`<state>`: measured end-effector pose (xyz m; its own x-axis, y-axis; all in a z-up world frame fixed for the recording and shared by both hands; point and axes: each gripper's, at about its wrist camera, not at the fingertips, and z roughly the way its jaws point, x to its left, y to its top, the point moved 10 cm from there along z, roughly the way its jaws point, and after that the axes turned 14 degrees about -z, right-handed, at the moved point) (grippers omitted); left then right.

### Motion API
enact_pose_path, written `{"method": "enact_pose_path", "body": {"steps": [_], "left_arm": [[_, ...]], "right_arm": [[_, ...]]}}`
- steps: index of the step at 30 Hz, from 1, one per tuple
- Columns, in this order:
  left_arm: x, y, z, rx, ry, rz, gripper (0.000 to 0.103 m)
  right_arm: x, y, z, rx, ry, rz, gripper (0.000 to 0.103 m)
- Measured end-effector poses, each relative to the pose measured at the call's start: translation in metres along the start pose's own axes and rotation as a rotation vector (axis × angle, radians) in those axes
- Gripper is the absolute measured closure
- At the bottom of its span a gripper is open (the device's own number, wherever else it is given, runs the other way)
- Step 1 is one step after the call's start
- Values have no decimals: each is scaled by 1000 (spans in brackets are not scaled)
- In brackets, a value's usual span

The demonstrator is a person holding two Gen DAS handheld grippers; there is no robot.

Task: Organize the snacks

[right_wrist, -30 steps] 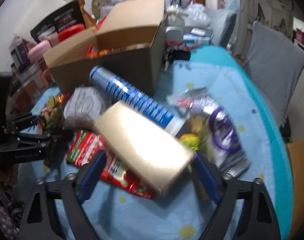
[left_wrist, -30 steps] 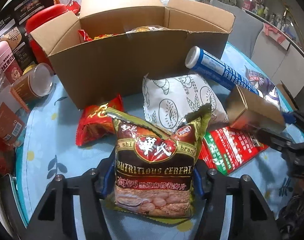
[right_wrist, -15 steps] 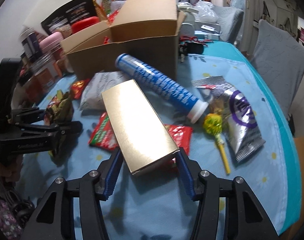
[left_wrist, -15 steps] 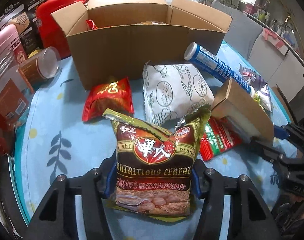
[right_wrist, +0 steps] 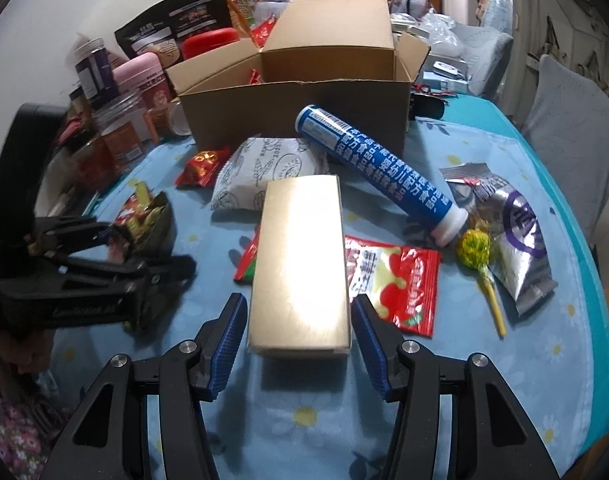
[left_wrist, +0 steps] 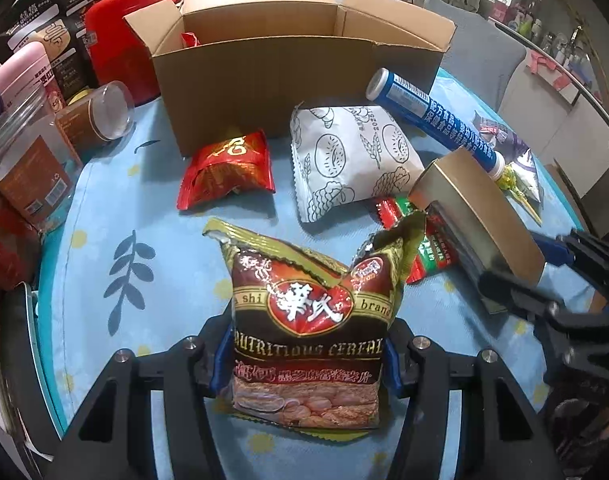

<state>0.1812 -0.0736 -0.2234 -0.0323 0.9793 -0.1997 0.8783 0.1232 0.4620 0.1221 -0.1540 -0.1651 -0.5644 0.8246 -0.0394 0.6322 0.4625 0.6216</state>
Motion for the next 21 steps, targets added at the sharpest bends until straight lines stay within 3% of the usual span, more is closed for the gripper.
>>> {"method": "enact_pose_path", "body": {"steps": [7, 8, 11, 21], "left_arm": [[6, 3, 2, -34, 9, -1, 46], [7, 4, 2, -41, 7, -2, 46], [10, 3, 1, -51, 7, -4, 49], [3, 0, -5, -22, -39, 17, 57]], "right_arm": [[-1, 16, 14, -6, -4, -8, 49], [-2, 16, 16, -1, -19, -5, 58], [-3, 17, 16, -8, -24, 13, 59], [6, -5, 0, 18, -12, 22, 59]]}}
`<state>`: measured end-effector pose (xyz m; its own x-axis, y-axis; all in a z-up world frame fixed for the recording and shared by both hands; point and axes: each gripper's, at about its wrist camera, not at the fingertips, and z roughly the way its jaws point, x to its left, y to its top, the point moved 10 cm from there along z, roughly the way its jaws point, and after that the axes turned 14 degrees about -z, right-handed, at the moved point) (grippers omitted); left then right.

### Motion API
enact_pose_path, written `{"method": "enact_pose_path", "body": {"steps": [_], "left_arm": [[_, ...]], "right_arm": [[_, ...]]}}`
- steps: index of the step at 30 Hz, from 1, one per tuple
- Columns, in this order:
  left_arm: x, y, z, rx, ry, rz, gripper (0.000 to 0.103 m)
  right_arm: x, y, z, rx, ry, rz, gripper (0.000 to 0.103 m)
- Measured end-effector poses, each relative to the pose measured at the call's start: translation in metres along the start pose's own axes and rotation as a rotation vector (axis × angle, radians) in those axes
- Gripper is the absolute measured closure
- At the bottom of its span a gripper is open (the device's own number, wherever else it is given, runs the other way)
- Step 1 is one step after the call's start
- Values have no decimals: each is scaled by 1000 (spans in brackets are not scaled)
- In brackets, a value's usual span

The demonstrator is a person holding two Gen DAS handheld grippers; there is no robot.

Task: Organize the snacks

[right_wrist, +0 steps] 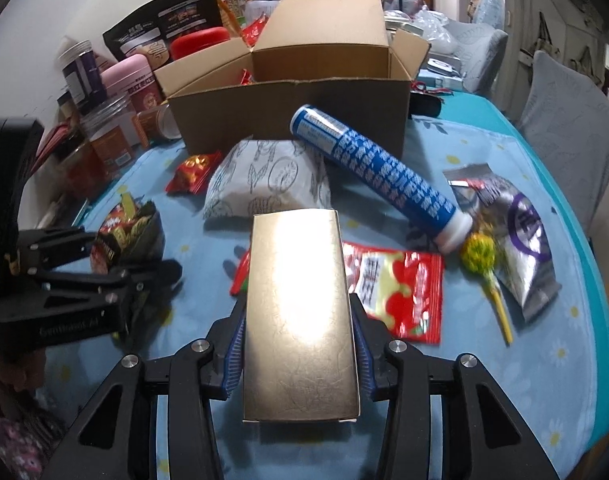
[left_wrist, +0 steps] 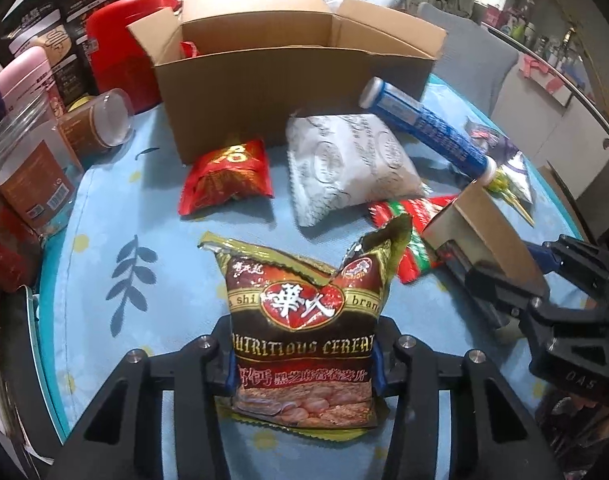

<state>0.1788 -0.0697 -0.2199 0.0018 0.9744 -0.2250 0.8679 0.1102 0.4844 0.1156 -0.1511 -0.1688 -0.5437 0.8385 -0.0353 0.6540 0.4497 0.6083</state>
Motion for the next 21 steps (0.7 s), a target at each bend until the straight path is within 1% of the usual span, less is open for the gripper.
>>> {"method": "enact_pose_path", "body": {"steps": [4, 7, 14, 18, 21], "left_arm": [[-15, -9, -5, 27, -32, 38, 57], [-21, -14, -6, 32, -35, 70, 57], [-25, -15, 1, 8, -1, 108, 57], [-26, -13, 2, -18, -7, 114, 57], [-26, -10, 4, -22, -18, 101, 57]], "right_arm": [[2, -8, -8, 13, -9, 1, 59], [2, -12, -12, 20, -17, 1, 59], [3, -18, -9, 18, -34, -1, 57], [4, -22, 1, 39, -40, 5, 57], [5, -20, 3, 29, -52, -1, 57]]}}
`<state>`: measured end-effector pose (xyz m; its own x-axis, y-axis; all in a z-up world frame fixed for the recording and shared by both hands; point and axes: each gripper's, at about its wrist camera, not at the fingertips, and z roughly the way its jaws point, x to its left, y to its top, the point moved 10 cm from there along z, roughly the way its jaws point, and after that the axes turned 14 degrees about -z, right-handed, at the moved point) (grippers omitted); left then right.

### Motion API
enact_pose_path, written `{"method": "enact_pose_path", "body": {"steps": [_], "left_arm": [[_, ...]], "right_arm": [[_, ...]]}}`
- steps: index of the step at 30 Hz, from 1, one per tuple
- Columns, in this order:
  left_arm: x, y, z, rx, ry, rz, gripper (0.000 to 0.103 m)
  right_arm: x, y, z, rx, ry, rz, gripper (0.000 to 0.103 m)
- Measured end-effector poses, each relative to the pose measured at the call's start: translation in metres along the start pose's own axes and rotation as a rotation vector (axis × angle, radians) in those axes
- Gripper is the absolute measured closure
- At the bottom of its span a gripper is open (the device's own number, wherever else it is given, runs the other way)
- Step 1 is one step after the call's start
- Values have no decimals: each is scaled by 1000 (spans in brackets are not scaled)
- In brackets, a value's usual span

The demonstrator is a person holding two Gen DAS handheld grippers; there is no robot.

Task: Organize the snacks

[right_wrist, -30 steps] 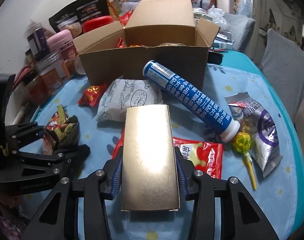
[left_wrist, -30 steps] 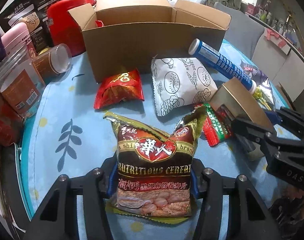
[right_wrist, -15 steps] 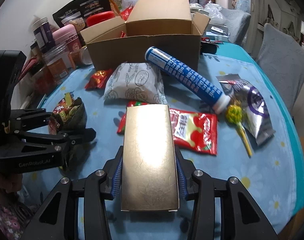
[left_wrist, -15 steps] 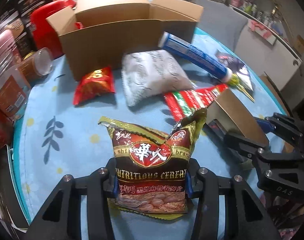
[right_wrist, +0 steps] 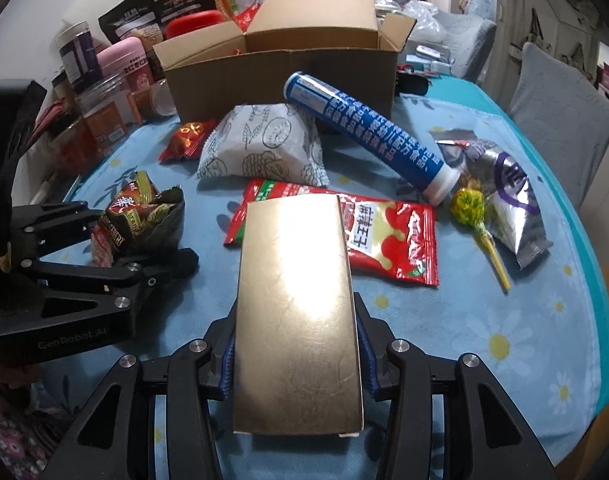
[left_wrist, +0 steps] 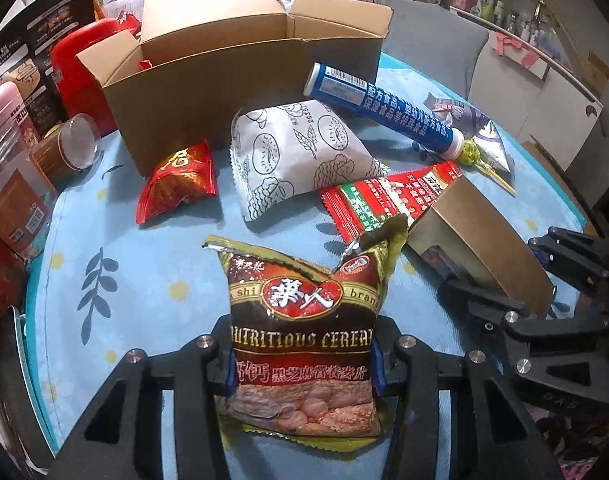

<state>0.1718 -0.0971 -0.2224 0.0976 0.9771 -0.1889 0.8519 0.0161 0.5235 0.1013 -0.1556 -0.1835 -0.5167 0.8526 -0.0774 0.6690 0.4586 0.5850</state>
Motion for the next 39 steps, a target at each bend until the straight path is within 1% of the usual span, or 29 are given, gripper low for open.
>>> {"method": "enact_pose_path", "body": {"steps": [6, 12, 18, 25, 30, 39], "left_arm": [[2, 2, -1, 16, -26, -35, 59], [8, 3, -8, 23, -50, -69, 62], [11, 14, -23, -18, -58, -80, 62], [10, 32, -40, -82, -64, -81, 63], [12, 45, -53, -123, -72, -90, 63], [6, 80, -72, -191, -102, -93, 63]], "right_arm": [[1, 1, -1, -2, -1, -7, 58], [4, 6, -4, -13, 17, -7, 58], [5, 15, -7, -31, 28, -7, 58], [6, 32, -15, -74, 32, -22, 58], [7, 45, -18, -100, 58, -21, 58], [1, 77, -29, -141, 61, -53, 58]]}}
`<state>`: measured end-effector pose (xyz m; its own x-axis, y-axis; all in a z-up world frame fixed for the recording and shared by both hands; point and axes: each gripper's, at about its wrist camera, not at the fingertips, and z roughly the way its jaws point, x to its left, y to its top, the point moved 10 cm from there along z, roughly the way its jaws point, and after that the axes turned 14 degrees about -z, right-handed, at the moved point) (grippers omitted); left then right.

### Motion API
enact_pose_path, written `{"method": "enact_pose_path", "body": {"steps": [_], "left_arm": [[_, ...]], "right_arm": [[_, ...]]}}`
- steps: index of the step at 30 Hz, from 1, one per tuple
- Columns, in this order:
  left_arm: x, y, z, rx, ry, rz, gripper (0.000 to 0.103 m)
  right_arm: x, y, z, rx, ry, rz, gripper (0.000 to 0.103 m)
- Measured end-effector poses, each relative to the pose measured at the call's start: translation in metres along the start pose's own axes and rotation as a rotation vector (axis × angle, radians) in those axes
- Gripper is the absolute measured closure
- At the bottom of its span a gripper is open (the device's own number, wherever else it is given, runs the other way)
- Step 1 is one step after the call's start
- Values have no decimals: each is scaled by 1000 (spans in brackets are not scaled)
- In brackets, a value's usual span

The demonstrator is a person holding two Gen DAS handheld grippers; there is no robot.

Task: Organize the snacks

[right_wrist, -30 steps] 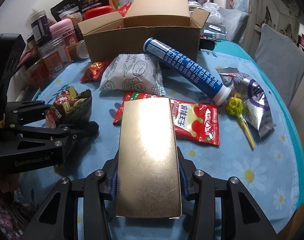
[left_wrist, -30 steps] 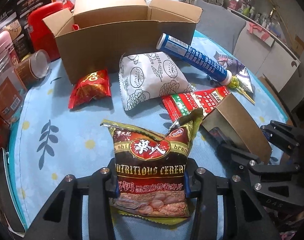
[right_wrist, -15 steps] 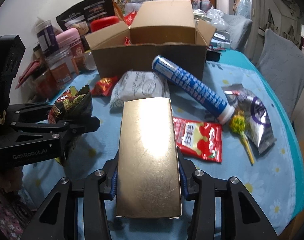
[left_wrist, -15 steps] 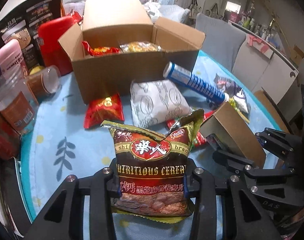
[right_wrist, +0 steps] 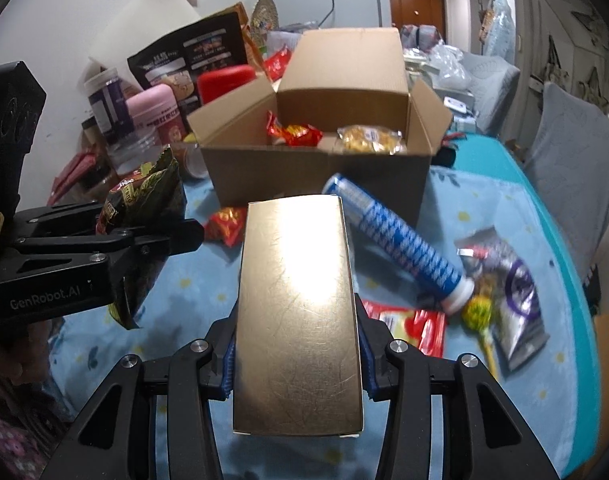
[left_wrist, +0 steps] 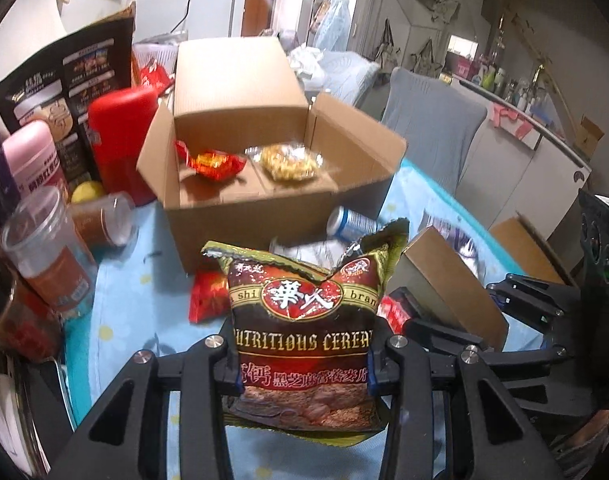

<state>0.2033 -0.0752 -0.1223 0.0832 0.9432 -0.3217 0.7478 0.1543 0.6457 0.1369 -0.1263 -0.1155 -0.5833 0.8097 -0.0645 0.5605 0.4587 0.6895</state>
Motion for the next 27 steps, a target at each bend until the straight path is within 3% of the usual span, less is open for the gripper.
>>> {"method": "enact_pose_path", "body": {"steps": [17, 27], "left_arm": [[-21, 107, 9, -130, 0, -5, 63], [-21, 175, 24, -213, -11, -43, 63]], "right_arm": [[-59, 104, -9, -120, -67, -27, 58], [-99, 163, 10, -156, -90, -35, 58]]}}
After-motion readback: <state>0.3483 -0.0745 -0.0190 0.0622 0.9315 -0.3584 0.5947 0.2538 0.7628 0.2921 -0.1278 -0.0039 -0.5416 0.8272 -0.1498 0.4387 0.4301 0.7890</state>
